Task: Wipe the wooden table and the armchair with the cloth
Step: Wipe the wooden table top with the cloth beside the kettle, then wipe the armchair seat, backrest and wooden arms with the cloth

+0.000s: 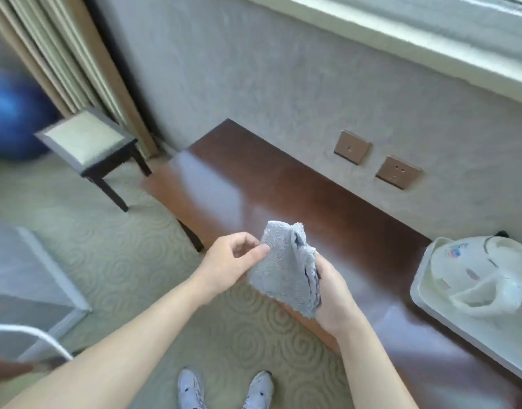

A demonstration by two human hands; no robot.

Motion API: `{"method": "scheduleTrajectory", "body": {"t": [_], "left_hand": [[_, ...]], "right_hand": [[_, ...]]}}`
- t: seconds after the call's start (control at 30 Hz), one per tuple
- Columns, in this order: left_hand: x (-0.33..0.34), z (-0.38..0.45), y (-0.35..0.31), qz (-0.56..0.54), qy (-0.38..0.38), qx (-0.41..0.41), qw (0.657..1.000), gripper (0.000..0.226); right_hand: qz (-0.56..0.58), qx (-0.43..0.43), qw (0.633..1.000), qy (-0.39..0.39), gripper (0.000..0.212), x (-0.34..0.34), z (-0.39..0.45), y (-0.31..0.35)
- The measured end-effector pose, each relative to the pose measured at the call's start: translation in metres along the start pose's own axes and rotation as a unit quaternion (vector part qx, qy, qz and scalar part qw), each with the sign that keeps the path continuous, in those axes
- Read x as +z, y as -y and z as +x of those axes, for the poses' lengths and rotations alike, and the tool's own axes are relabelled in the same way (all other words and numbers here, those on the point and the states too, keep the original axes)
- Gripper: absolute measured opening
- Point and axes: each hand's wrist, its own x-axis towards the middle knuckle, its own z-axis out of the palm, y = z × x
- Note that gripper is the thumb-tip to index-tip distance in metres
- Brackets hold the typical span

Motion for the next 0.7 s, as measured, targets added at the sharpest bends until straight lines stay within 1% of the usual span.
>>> {"method": "scheduleTrajectory", "body": {"t": [0.07,0.17,0.2,0.27,0.3,0.37,0.43,0.5,0.57,0.63,0.7], "left_hand": [[-0.035,-0.039,-0.013,-0.003,-0.059,0.009,0.998,0.021],[-0.086,-0.100,-0.022,0.013,-0.124,0.014,0.992,0.013],[-0.100,-0.121,-0.023,0.015,-0.145,0.018,0.989,0.012],[-0.125,-0.164,-0.023,0.019,-0.192,0.031,0.981,0.011],[-0.135,-0.187,-0.021,0.022,-0.212,0.033,0.976,0.010],[-0.154,-0.235,-0.011,0.023,-0.255,0.033,0.966,0.009],[-0.169,-0.285,0.003,0.004,-0.313,0.030,0.949,0.017],[-0.179,-0.335,0.019,-0.032,-0.399,0.033,0.916,0.023],[-0.185,-0.386,0.038,-0.058,-0.466,0.025,0.883,0.022],[-0.187,-0.438,0.057,-0.075,-0.495,0.009,0.866,0.018],[-0.194,-0.491,0.074,-0.085,-0.503,0.000,0.860,0.017]], "right_hand": [[-0.026,0.018,0.999,0.044,0.062,0.034,-0.003,0.003],[-0.002,0.032,0.991,0.129,0.071,0.085,-0.009,0.002],[-0.019,0.030,0.985,0.166,0.068,0.104,-0.014,0.000],[-0.120,-0.011,0.967,0.225,0.047,0.147,-0.024,-0.006],[-0.175,-0.043,0.953,0.243,0.040,0.169,-0.032,-0.012],[-0.244,-0.089,0.933,0.248,0.038,0.207,-0.048,-0.029],[-0.251,-0.092,0.925,0.269,0.038,0.239,-0.065,-0.052],[-0.232,-0.066,0.921,0.306,0.040,0.271,-0.086,-0.077],[-0.203,-0.035,0.919,0.337,0.045,0.300,-0.110,-0.107],[-0.194,-0.014,0.910,0.366,0.046,0.330,-0.139,-0.140],[-0.196,0.005,0.903,0.382,0.044,0.359,-0.169,-0.174]]}}
